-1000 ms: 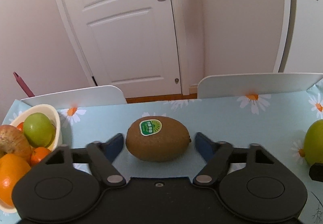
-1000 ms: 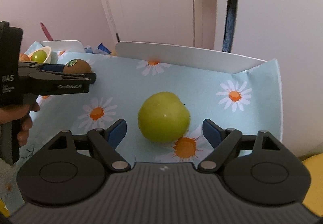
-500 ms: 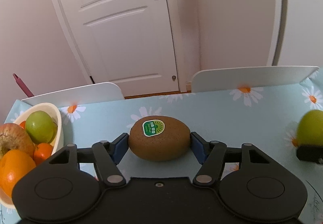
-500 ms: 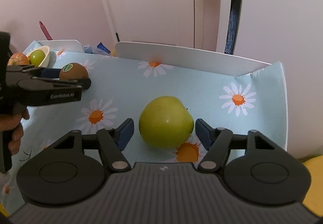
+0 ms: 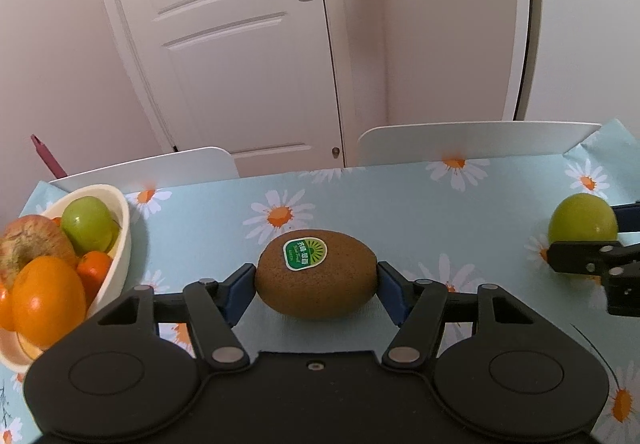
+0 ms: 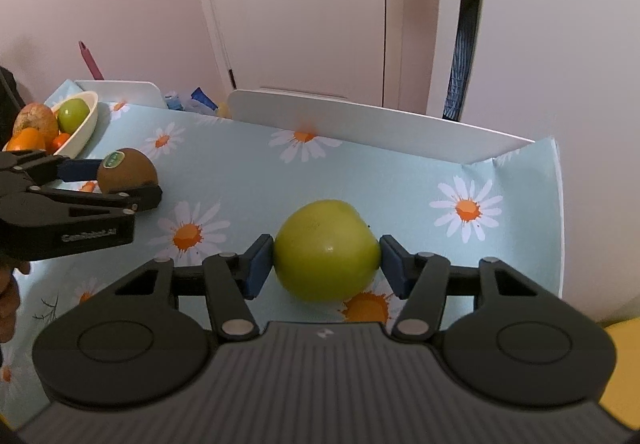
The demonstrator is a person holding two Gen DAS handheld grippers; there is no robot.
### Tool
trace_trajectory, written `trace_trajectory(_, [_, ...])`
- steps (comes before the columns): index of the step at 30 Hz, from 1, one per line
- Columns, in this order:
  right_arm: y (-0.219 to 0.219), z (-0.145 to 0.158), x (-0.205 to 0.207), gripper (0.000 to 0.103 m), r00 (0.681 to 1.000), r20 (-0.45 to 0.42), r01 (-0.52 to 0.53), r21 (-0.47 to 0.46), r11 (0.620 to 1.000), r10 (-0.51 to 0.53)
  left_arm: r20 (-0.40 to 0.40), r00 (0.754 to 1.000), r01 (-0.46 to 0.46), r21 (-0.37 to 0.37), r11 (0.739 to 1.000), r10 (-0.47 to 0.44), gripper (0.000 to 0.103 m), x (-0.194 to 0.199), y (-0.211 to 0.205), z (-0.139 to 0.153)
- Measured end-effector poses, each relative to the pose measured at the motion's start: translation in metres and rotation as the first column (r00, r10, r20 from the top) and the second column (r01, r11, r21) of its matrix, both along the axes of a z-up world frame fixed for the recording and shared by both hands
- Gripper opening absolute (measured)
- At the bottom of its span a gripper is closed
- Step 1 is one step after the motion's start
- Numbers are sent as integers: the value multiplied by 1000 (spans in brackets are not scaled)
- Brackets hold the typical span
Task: Organize fruits
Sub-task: 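Grasp the brown kiwi with the left tool while the right tool grasps a green apple, then carry kiwi and green apple over the cream bowl and release both into it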
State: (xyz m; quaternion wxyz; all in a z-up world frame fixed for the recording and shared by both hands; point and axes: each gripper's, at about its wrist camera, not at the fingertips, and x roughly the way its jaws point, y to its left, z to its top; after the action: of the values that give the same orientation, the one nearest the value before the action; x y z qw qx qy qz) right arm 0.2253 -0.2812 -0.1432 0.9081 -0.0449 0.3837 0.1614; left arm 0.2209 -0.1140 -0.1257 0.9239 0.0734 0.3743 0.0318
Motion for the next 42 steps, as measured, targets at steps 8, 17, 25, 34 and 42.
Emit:
trace_trajectory(8, [12, 19, -13, 72, 998, 29, -54, 8, 998, 54, 36, 999, -27, -28, 999, 28, 68, -26, 5, 22])
trace_trajectory(17, [44, 58, -32, 72, 985, 83, -151, 34, 988, 148, 104, 990, -89, -55, 995, 94, 68, -68, 25, 67])
trace_trajectory(25, [91, 88, -43, 72, 970, 114, -225, 78, 971, 216, 157, 975, -153, -53, 987, 159, 68, -100, 65, 105])
trace_trajectory(34, [160, 116, -41, 72, 956, 136, -277, 121, 953, 261, 180, 959, -212, -49, 976, 218, 68, -112, 130, 126])
trace_trajectory(42, [230, 128, -25, 72, 952, 146, -289, 133, 948, 270, 187, 956, -220, -48, 974, 225, 68, -100, 192, 132])
